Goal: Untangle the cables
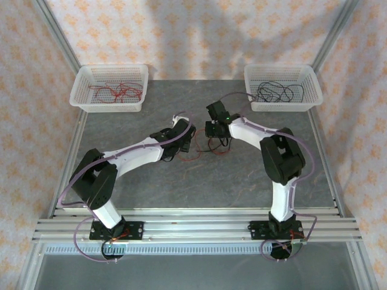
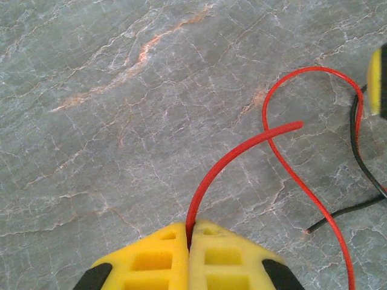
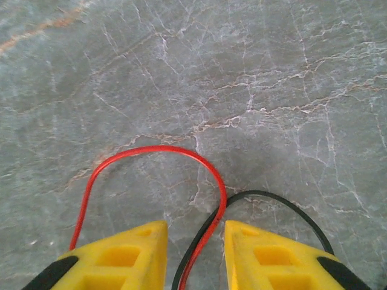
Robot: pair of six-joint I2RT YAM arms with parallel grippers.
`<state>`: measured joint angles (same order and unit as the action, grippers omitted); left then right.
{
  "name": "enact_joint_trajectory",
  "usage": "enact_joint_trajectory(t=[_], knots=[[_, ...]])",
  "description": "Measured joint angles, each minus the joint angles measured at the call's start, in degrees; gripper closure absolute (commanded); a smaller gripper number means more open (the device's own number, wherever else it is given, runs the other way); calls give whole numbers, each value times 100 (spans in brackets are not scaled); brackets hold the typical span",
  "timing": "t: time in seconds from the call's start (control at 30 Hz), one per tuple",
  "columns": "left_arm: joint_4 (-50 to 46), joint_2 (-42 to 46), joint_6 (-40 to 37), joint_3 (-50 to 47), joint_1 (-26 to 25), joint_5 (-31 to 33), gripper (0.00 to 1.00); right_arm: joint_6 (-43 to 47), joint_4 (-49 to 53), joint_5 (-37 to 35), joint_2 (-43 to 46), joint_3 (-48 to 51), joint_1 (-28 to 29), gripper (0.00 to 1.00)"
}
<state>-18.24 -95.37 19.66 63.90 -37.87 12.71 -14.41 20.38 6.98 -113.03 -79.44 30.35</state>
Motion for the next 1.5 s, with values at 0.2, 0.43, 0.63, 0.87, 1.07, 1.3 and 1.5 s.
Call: enact_joint_trajectory(t=[0.2,0.43,0.63,0.87,1.07,1.3,1.5], knots=[[-2,168,-2,0,0,114,100,79,131,-494,-601,-428,109,73],[-96,531,-17,66,0,341,100,120,170,-984,-763,-483,140,82],[-306,791,-94,461,0,721,100,111,61,-1176,-754,-387,142,94],[-470,1220,-463,1318,7,1655,100,92,-308,-1320,-463,140,166,95],[-251,1539,-868,1690,15,2288,100,50,-376,-1318,-326,345,166,95],[219,1541,-1329,1609,15,2632,100,26,-376,-1211,-289,372,203,93],[616,1508,-1707,1773,87,2859,100,-11,-260,-933,-85,442,216,69]])
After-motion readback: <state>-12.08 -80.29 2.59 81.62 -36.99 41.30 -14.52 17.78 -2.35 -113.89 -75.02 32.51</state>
